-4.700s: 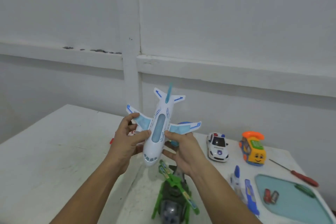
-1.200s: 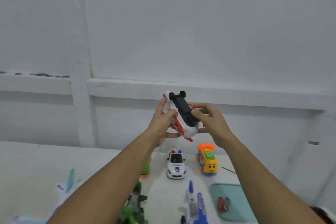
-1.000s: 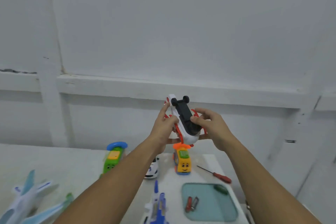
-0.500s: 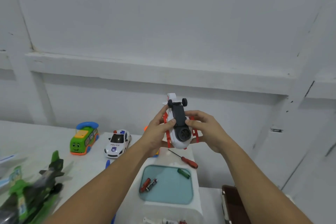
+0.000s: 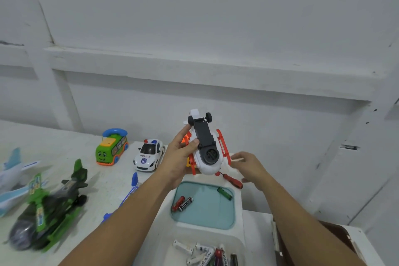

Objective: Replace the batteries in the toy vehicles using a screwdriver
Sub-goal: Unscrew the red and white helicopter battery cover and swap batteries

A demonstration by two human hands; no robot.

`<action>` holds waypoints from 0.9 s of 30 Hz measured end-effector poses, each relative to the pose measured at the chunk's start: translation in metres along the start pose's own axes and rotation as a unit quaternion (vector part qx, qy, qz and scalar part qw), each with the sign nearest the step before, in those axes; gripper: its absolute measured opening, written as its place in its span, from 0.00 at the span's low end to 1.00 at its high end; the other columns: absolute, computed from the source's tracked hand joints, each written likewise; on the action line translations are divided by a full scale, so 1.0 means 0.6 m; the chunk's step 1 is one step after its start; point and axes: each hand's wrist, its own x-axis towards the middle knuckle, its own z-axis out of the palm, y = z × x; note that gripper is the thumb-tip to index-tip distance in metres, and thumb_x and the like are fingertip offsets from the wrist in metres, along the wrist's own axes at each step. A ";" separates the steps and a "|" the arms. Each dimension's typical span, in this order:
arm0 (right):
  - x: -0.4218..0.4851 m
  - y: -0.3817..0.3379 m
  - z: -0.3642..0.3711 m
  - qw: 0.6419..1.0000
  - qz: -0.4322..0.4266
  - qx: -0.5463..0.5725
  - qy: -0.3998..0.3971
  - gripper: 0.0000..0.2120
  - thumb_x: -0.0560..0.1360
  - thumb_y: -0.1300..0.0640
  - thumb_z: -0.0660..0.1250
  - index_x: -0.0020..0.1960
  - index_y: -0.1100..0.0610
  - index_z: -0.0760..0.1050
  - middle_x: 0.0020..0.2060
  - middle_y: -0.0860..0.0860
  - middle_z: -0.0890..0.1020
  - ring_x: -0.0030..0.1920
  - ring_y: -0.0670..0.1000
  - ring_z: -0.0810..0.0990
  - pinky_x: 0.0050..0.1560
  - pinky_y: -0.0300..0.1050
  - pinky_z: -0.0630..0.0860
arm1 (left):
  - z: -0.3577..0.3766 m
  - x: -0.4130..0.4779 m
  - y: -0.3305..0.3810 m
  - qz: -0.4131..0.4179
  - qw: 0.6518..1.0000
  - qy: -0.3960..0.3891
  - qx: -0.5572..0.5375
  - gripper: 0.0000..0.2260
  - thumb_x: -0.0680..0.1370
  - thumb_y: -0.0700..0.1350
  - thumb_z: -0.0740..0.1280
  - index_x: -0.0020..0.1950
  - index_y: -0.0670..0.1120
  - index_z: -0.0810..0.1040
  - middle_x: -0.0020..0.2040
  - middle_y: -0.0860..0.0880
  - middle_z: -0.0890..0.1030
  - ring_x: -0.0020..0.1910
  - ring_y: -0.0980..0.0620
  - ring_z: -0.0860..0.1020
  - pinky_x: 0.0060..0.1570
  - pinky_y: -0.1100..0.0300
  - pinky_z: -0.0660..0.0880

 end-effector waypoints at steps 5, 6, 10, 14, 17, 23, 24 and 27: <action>-0.004 0.029 0.023 0.985 0.061 -0.158 -0.011 0.13 0.76 0.53 0.69 0.55 0.58 0.71 0.46 0.51 0.75 0.47 0.51 0.74 0.41 0.46 0.74 | -0.010 -0.012 -0.007 0.001 1.000 0.008 -0.003 0.17 0.81 0.41 0.64 0.63 0.61 0.74 0.57 0.42 0.81 0.47 0.50 0.84 0.40 0.44 0.81; -0.004 0.034 0.026 0.985 0.077 -0.155 -0.015 0.12 0.75 0.54 0.69 0.53 0.57 0.70 0.45 0.51 0.75 0.46 0.51 0.74 0.41 0.47 0.75 | -0.012 -0.014 -0.008 0.001 1.000 0.013 -0.001 0.17 0.81 0.41 0.64 0.65 0.60 0.74 0.56 0.42 0.81 0.48 0.49 0.83 0.43 0.41 0.81; 0.000 0.047 0.029 0.986 0.088 -0.138 0.004 0.07 0.74 0.60 0.68 0.49 0.60 0.72 0.40 0.53 0.75 0.38 0.49 0.73 0.38 0.45 0.76 | -0.015 -0.022 -0.016 -0.003 1.000 0.022 0.000 0.17 0.80 0.42 0.65 0.64 0.61 0.74 0.58 0.39 0.80 0.54 0.42 0.82 0.46 0.34 0.79; 0.000 0.044 0.014 0.991 0.088 -0.098 0.024 0.06 0.74 0.61 0.70 0.45 0.61 0.73 0.40 0.54 0.75 0.39 0.50 0.74 0.39 0.46 0.77 | -0.019 -0.030 -0.024 -0.003 1.000 0.021 0.006 0.19 0.80 0.42 0.65 0.66 0.62 0.72 0.60 0.38 0.78 0.55 0.41 0.82 0.45 0.33 0.79; -0.002 0.037 -0.007 0.996 0.074 0.014 0.042 0.08 0.75 0.59 0.71 0.49 0.59 0.73 0.48 0.55 0.79 0.46 0.54 0.78 0.46 0.51 0.81 | -0.022 -0.036 -0.025 -0.002 1.000 0.017 0.008 0.21 0.80 0.42 0.65 0.69 0.61 0.70 0.61 0.39 0.78 0.54 0.44 0.82 0.41 0.40 0.81; -0.042 -0.045 -0.058 0.950 -0.043 0.298 0.085 0.11 0.79 0.64 0.64 0.60 0.64 0.70 0.50 0.62 0.83 0.47 0.59 0.84 0.50 0.56 0.82 | -0.024 -0.053 -0.018 0.012 1.000 0.007 0.025 0.19 0.80 0.43 0.65 0.63 0.66 0.71 0.60 0.35 0.74 0.51 0.47 0.82 0.37 0.48 0.81; -0.053 -0.066 -0.062 0.937 -0.073 0.325 0.099 0.10 0.80 0.64 0.62 0.61 0.63 0.69 0.51 0.63 0.82 0.46 0.59 0.84 0.48 0.56 0.82 | -0.024 -0.057 -0.016 0.014 0.999 0.006 0.029 0.19 0.80 0.43 0.65 0.62 0.67 0.72 0.60 0.35 0.74 0.51 0.46 0.82 0.38 0.46 0.82; -0.098 -0.127 -0.068 0.913 -0.186 0.332 0.148 0.12 0.83 0.62 0.57 0.65 0.56 0.65 0.48 0.60 0.80 0.44 0.59 0.85 0.45 0.55 0.83 | -0.024 -0.068 -0.013 0.018 0.999 0.004 0.042 0.20 0.80 0.43 0.66 0.60 0.70 0.71 0.58 0.39 0.75 0.52 0.46 0.82 0.44 0.46 0.82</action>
